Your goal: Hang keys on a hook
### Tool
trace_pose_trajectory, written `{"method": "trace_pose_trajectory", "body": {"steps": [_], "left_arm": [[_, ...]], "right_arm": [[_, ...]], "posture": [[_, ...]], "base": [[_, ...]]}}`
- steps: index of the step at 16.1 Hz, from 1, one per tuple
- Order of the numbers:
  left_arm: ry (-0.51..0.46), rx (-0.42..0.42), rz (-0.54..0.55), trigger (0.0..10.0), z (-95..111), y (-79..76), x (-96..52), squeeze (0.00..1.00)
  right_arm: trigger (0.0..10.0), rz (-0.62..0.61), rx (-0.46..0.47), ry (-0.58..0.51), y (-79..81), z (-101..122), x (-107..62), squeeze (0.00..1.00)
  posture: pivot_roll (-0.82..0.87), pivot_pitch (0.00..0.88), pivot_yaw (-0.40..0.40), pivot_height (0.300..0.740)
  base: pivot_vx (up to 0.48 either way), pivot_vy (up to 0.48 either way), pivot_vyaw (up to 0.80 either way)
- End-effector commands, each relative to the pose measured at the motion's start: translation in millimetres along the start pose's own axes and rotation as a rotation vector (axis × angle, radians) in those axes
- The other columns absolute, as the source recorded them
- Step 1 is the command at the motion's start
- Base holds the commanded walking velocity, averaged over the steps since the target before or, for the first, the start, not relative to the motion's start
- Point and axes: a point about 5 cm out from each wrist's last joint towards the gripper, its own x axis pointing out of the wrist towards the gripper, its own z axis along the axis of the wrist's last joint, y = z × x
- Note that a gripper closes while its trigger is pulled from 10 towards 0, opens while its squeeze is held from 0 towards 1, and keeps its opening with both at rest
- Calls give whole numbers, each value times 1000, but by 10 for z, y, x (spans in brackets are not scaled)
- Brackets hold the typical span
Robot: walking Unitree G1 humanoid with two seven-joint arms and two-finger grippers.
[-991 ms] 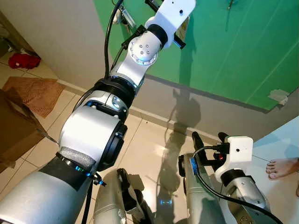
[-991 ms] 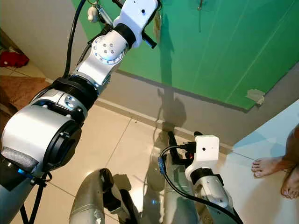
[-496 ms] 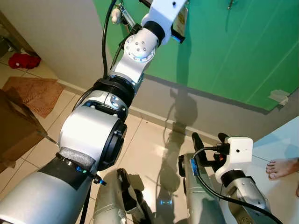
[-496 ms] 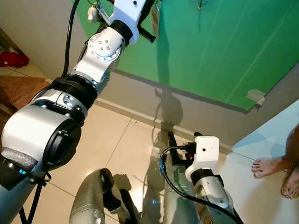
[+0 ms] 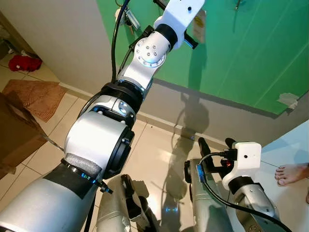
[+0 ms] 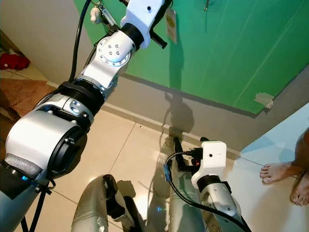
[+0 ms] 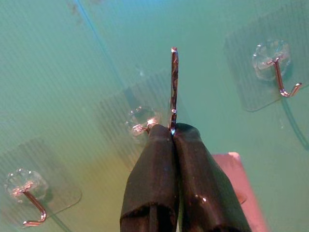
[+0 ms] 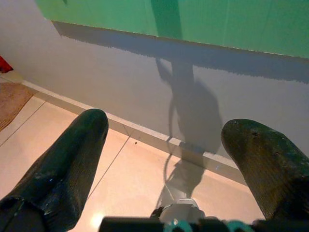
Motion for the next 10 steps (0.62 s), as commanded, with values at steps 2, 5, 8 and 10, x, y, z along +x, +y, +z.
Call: {"method": "trace_pose_trajectory", "body": {"steps": [2,5,8,10], "left_arm": [[-25,17,-8,0,33,4,0,0],[-25,17,-8,0,33,4,0,0],[-25,17,-8,0,33,4,0,0],[-25,17,-8,0,33,4,0,0]], "right_arm": [[10000,3,6,16,10,-31,-15,0],[10000,3,6,16,10,-31,-15,0],[10000,3,6,16,10,-31,-15,0],[10000,3,6,16,10,-31,-15,0]], "posture": [[-445,232,119,592],[-445,232,119,592],[-445,232,119,592],[-445,232,119,592]], "base": [[0,0,0],[0,0,0],[0,0,0],[0,0,0]]}}
